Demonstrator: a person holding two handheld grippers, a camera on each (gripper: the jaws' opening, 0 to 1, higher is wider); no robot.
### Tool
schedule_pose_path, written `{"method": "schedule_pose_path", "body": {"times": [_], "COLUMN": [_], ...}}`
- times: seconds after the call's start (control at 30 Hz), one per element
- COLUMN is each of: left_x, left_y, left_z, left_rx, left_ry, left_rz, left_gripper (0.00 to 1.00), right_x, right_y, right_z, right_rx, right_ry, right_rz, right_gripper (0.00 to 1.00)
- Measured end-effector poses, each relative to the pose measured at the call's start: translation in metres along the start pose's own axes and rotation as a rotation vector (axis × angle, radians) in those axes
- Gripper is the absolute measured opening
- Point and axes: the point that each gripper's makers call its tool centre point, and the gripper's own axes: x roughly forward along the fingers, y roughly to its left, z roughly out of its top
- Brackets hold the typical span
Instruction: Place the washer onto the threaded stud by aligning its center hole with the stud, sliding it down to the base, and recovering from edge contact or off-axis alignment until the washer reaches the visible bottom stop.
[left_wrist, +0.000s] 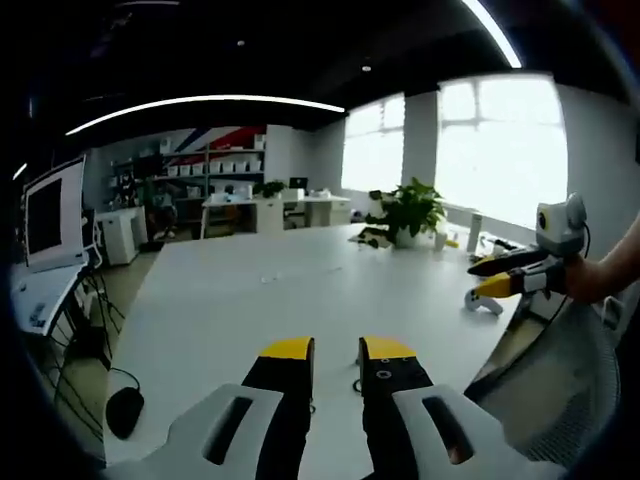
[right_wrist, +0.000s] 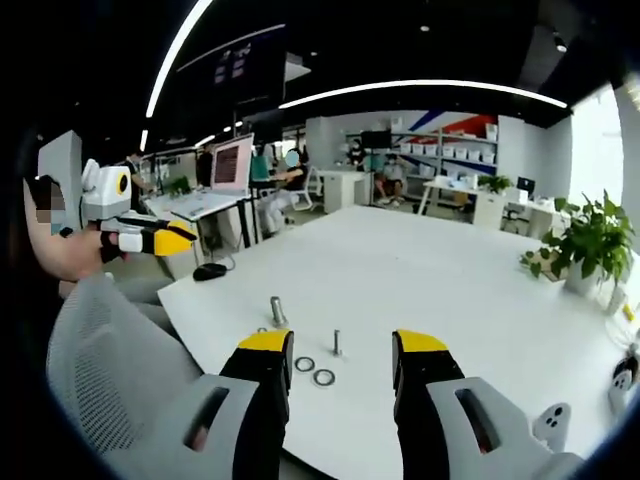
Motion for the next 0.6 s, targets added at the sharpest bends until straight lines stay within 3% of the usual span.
{"method": "schedule_pose_path", "body": {"times": [0.6], "left_x": [0.0002], "left_y": [0.0038], "left_z": [-0.0019], "left_rx": [-0.007], "left_ry": [0.009], "left_rz": [0.021], "left_gripper": [0.19], "right_x": [0.0008], "right_y": [-0.0021], "right_z": [-0.0044], "right_rx": [0.014], "right_ry": [0.013], "right_rz": [0.007], "right_gripper": [0.41]}}
